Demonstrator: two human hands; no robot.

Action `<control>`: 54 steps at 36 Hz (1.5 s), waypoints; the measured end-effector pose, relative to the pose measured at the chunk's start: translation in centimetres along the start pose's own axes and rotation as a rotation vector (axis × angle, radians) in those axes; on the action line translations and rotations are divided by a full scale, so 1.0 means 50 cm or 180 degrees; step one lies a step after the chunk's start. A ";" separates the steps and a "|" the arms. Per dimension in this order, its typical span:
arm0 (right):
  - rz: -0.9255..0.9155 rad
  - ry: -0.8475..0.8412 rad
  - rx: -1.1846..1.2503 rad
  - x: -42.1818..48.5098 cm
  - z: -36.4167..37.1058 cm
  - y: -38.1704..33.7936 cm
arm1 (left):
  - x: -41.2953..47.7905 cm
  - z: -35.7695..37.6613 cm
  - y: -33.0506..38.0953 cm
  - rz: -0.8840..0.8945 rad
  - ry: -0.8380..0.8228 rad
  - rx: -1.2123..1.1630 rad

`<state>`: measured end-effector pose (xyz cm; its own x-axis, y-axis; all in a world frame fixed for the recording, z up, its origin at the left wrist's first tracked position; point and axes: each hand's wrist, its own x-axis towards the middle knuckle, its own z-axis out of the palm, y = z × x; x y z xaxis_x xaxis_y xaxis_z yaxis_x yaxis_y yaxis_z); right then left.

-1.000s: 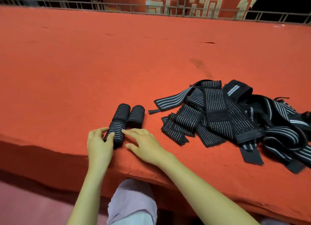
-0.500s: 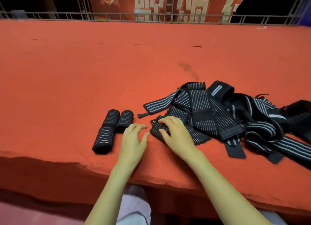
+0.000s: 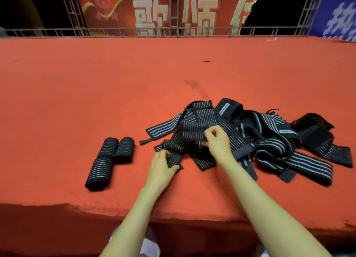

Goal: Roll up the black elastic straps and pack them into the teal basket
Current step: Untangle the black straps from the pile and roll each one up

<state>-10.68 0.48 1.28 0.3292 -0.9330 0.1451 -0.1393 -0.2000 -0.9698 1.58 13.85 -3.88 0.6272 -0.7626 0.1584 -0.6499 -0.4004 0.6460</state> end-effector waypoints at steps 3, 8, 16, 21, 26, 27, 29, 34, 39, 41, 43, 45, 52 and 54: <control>0.0510 0.0324 0.1509 0.015 -0.026 -0.028 | -0.002 -0.001 0.000 0.0058 0.0057 -0.0003; 0.0306 0.0655 0.1337 0.025 -0.083 -0.036 | 0.005 0.002 0.017 0.0303 0.0568 0.0118; 0.0187 0.0652 0.0708 0.019 -0.136 -0.018 | 0.037 0.005 0.073 0.0636 0.0223 0.0292; 0.0405 0.0863 0.0746 0.025 -0.176 -0.005 | 0.050 -0.006 0.057 0.0448 -0.0444 0.0868; 0.0423 0.0741 0.0502 0.024 -0.213 0.029 | 0.050 -0.030 0.045 0.0545 0.0372 0.0353; 0.0501 0.0622 0.0491 0.021 -0.215 0.034 | 0.047 -0.039 0.050 0.0585 0.0459 -0.0045; 0.0585 0.0411 0.0330 0.018 -0.217 0.046 | 0.038 -0.059 0.067 0.0753 0.0463 -0.0676; 0.0187 0.0247 -0.0341 0.000 -0.203 0.047 | 0.019 -0.097 0.102 0.0759 0.0484 -0.1639; -0.0331 0.0099 -0.1301 -0.011 -0.188 0.052 | 0.025 -0.111 0.079 0.0611 0.0144 -0.0976; -0.0419 0.0027 -0.1584 -0.018 -0.185 0.058 | 0.019 -0.103 0.054 0.0745 -0.0007 -0.0491; -0.0439 -0.0121 -0.1852 -0.028 -0.184 0.074 | 0.000 -0.094 0.031 0.0938 -0.0327 -0.0428; -0.0406 -0.0286 -0.2078 -0.044 -0.185 0.095 | -0.028 -0.086 0.016 0.0964 -0.0774 -0.0645; -0.0267 -0.0149 -0.1793 -0.092 -0.184 0.129 | -0.077 -0.065 0.007 0.0639 -0.1181 -0.1056; -0.0216 -0.0097 -0.1652 -0.098 -0.182 0.131 | -0.074 -0.045 -0.005 0.0577 -0.0716 -0.0606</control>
<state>-21.68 1.02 -4.00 0.3796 -0.9052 0.1909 -0.5586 -0.3888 -0.7327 0.39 17.93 -2.96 0.3846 -0.9141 0.1285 -0.6372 -0.1622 0.7534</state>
